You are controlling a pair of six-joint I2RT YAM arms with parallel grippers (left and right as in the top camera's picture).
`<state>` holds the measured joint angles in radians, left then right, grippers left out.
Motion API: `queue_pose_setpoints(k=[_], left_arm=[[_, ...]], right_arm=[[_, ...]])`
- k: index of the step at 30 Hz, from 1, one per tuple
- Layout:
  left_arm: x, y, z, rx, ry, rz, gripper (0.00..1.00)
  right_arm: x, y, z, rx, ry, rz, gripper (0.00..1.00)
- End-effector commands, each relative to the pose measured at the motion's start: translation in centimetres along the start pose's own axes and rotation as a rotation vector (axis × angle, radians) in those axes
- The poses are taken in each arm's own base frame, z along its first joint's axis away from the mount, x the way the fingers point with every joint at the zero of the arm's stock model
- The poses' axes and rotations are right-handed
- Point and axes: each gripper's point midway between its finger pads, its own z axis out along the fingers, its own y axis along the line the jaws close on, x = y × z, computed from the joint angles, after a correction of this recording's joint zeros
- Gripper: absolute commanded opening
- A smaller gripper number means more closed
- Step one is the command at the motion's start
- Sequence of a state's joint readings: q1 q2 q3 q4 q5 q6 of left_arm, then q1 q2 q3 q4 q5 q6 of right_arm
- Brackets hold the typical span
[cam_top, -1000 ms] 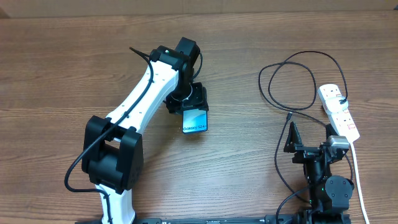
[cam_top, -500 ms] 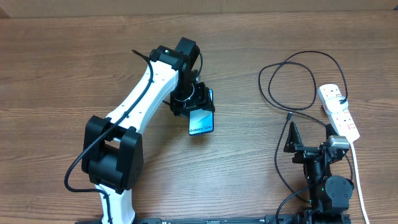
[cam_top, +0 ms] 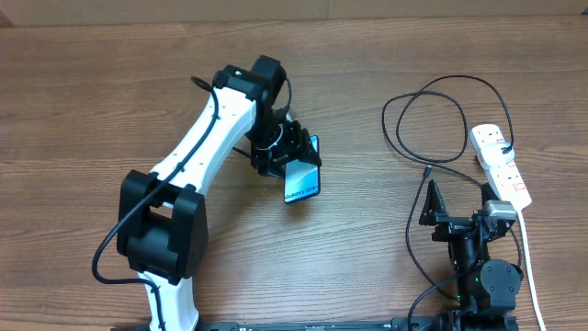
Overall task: Plug charger to phone and switch on socket
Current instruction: 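Lift the phone with the left gripper and tilt it upright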
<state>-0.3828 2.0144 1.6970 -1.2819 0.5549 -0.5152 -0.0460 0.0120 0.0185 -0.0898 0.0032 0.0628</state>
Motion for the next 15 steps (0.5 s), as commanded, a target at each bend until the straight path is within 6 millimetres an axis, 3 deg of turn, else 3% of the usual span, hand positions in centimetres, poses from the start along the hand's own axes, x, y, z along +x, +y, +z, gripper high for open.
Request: queue_pose_setpoints(k=[1, 7, 15], left_arm=[[-0.5, -0.1, -1.5, 0.057, 0.005, -0.007, 0.46], [0.1, 0.8, -2.9, 0.129, 0.069, -0.089, 0.46], [0.0, 0.7, -3.1, 0.146, 0.069, -0.065, 0.48]], right_arm=[[0.2, -0.1, 0.0, 0.001, -0.002, -0.004, 1.00], [0.2, -0.1, 0.0, 0.001, -0.002, -0.004, 1.00], [0.2, -0.1, 0.0, 0.001, -0.002, -0.004, 1.00]])
